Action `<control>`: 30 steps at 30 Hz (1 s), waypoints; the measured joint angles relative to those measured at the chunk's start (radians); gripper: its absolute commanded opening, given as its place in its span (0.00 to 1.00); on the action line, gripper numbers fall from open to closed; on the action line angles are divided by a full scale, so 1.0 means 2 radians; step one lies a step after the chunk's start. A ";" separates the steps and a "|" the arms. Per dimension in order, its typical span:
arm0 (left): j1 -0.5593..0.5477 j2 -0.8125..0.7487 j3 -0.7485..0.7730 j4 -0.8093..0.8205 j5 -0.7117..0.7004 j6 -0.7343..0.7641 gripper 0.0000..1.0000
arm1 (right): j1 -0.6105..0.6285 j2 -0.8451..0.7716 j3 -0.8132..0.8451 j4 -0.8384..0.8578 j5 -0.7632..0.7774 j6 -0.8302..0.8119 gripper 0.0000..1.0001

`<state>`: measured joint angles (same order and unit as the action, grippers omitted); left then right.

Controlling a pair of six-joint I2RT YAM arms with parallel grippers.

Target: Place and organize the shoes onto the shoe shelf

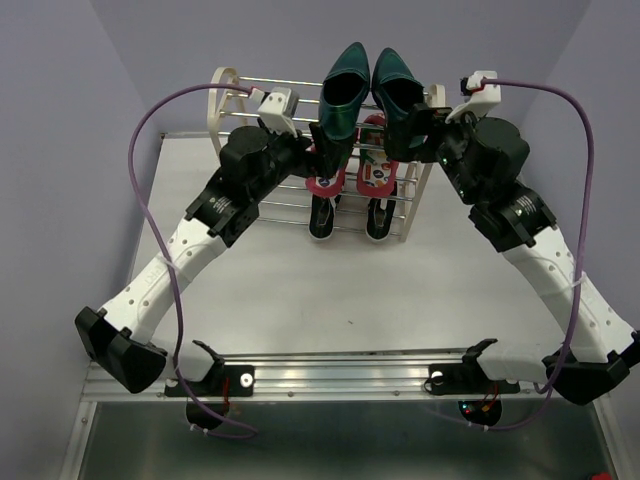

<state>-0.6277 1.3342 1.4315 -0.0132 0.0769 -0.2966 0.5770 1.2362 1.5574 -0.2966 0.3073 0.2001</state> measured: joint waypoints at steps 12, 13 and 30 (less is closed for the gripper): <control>-0.003 -0.179 -0.021 -0.092 -0.172 -0.020 0.99 | -0.003 -0.020 0.065 -0.042 0.161 -0.043 1.00; -0.003 -0.191 -0.024 -0.101 -0.196 -0.025 0.99 | -0.007 -0.029 0.055 -0.047 0.177 -0.045 1.00; 0.140 -0.233 -0.192 -0.204 -0.310 -0.114 0.99 | -0.307 -0.055 -0.150 -0.110 0.121 0.081 1.00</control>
<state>-0.3470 0.8677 1.0470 -0.4202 -0.5438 -0.5255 -0.0368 1.1263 1.2564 -0.5175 0.5488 0.3630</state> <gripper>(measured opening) 0.989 0.998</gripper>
